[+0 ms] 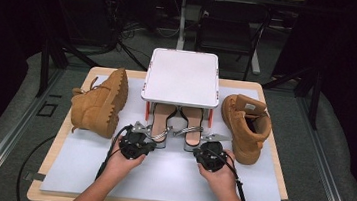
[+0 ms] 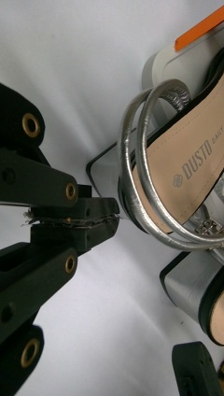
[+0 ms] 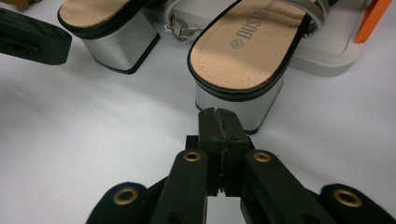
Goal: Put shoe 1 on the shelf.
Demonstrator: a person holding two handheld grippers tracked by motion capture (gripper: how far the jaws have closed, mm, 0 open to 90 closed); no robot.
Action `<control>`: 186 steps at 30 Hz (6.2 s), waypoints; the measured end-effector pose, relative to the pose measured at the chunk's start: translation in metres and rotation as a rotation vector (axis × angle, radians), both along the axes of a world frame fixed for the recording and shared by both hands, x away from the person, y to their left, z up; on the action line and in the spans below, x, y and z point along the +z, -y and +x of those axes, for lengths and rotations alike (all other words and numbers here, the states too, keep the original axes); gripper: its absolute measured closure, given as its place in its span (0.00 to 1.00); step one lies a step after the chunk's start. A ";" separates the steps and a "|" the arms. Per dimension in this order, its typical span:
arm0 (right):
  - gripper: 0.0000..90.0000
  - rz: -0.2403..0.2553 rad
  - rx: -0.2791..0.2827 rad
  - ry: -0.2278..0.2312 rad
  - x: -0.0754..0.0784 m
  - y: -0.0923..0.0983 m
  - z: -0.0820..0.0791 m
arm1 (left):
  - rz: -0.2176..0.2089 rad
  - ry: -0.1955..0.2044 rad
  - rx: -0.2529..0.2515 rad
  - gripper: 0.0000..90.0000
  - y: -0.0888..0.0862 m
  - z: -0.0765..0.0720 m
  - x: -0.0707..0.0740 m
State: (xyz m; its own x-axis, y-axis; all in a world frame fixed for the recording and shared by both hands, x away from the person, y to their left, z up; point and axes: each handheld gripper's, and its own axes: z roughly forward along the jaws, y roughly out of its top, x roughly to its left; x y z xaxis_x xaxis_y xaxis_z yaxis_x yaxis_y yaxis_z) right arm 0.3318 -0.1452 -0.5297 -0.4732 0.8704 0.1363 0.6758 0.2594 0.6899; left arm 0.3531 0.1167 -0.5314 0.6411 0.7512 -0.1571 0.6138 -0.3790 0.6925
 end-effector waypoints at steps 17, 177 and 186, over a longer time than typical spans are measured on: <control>1.00 0.015 -0.009 0.003 -0.002 -0.004 0.005 | 0.003 -0.027 0.023 1.00 0.004 0.004 -0.003; 0.59 -0.070 0.053 0.142 0.013 0.048 -0.023 | 0.025 0.029 0.070 0.52 -0.053 -0.009 0.000; 0.45 -0.050 0.041 0.088 0.005 0.057 -0.025 | 0.032 0.073 0.053 0.47 -0.062 -0.012 -0.002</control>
